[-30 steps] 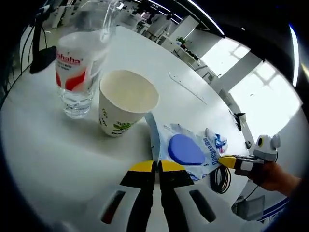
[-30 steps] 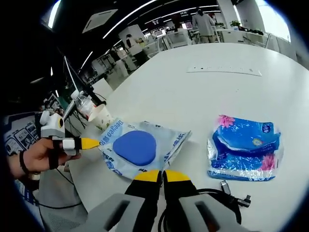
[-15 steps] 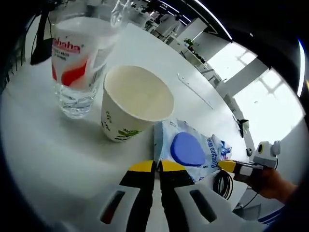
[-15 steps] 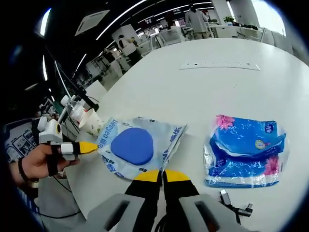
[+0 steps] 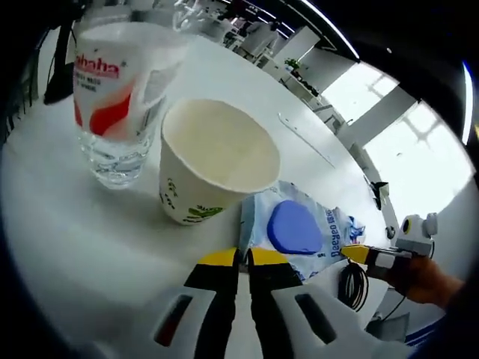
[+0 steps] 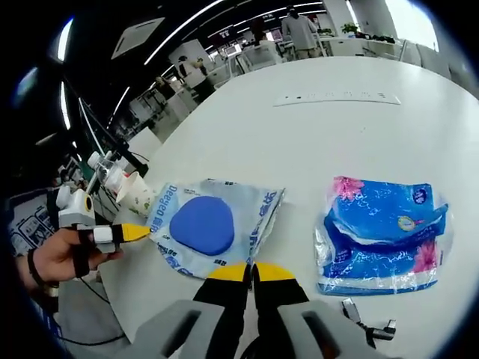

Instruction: Arrange the tabletop items into an orderly group along one side of the table until the central work area is clear of visible clutter.

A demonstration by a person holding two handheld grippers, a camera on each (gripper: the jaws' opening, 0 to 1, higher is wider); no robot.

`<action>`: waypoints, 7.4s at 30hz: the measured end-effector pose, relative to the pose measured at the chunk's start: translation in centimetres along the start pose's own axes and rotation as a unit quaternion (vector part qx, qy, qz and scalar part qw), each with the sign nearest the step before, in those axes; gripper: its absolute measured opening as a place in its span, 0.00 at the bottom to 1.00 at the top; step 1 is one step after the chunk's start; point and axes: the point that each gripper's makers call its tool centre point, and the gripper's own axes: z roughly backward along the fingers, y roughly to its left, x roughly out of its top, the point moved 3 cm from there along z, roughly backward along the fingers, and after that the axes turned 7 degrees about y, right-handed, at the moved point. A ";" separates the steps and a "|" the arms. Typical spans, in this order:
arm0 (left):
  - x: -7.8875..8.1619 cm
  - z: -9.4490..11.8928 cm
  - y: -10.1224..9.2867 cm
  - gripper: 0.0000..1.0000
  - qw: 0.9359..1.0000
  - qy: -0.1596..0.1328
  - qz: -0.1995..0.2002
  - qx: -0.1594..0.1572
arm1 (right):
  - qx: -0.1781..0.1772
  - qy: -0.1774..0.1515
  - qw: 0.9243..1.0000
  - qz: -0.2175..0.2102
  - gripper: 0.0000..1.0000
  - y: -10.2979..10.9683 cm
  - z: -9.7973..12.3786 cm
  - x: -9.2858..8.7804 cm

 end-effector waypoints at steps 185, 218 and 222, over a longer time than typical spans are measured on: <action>-13.7 -1.7 -13.3 0.01 0.985 0.115 -0.111 -0.068 | 0.027 -0.004 0.999 -0.027 0.06 -3.1 7.8 -9.5; -10.8 4.3 -6.6 0.23 0.973 0.078 -0.219 -0.016 | -0.099 -0.025 0.992 -0.070 0.11 -14.6 9.3 -2.9; -10.3 5.3 -5.5 0.27 0.969 0.076 -0.234 -0.008 | -0.103 -0.031 0.992 -0.073 0.12 -14.9 9.0 -2.4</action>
